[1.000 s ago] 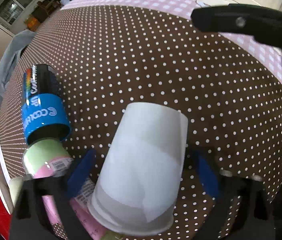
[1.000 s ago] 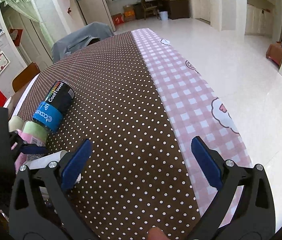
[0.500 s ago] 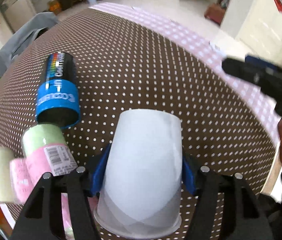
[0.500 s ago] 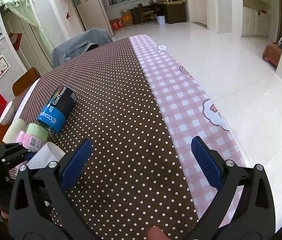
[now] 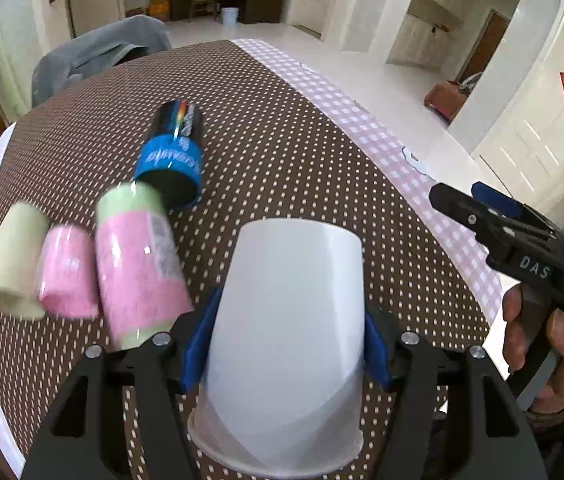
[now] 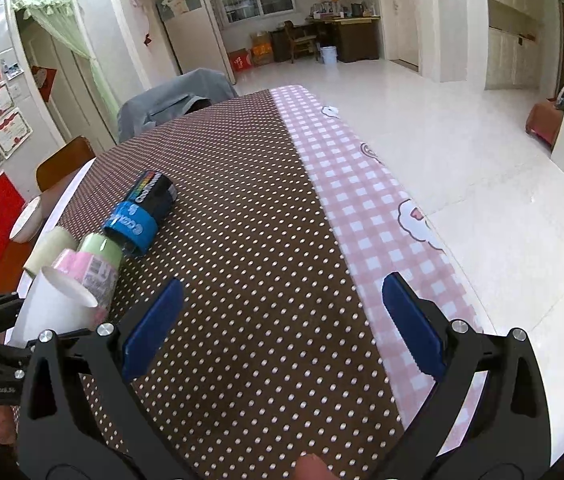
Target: Flip cup upside down
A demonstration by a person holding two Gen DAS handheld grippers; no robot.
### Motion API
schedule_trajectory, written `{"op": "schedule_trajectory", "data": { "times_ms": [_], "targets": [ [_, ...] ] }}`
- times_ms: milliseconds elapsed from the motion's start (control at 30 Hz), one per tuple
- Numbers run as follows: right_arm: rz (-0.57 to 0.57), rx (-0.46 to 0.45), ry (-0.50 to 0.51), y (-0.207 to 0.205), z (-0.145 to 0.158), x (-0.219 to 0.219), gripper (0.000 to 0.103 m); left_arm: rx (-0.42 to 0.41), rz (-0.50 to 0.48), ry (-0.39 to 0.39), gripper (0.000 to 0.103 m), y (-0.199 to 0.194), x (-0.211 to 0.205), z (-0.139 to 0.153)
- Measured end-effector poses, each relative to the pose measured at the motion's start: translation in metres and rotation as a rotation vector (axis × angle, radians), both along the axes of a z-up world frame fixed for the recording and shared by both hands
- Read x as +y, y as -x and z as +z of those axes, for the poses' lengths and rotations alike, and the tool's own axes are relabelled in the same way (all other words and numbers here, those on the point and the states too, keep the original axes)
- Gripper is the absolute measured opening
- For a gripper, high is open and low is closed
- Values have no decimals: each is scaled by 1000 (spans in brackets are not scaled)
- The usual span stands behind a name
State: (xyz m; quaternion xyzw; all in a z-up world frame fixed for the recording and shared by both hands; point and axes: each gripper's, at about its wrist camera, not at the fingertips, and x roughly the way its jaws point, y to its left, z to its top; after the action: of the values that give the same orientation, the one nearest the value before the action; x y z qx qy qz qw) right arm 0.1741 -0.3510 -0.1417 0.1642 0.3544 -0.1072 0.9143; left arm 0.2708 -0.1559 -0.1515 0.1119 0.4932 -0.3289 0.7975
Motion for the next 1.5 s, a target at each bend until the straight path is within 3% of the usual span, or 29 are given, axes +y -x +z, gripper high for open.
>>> {"op": "schedule_trajectory", "data": {
  "times_ms": [267,700,800,867,933,1000,1100,1500],
  "targets": [
    [53,-5,13,20,-1,25,97,29,83,17,63,36,32,-19],
    [104,-54,50,37,15,52,97,62,200,-9,64,46,34,-64],
    [104,-64,56,40,19,55,97,37,268,-53,74,44,37,-70],
    [104,-73,60,41,22,57,97,-4,286,-48,82,48,39,-66],
    [108,-81,64,43,25,59,97,-51,297,-48,82,53,40,-59],
    [114,-89,66,45,26,63,97,-61,299,-37,92,55,40,-54],
    [131,-106,73,50,32,72,97,-68,310,-3,92,61,45,-46],
    [186,-150,81,63,51,96,97,-265,432,64,92,108,94,16]
  ]
}}
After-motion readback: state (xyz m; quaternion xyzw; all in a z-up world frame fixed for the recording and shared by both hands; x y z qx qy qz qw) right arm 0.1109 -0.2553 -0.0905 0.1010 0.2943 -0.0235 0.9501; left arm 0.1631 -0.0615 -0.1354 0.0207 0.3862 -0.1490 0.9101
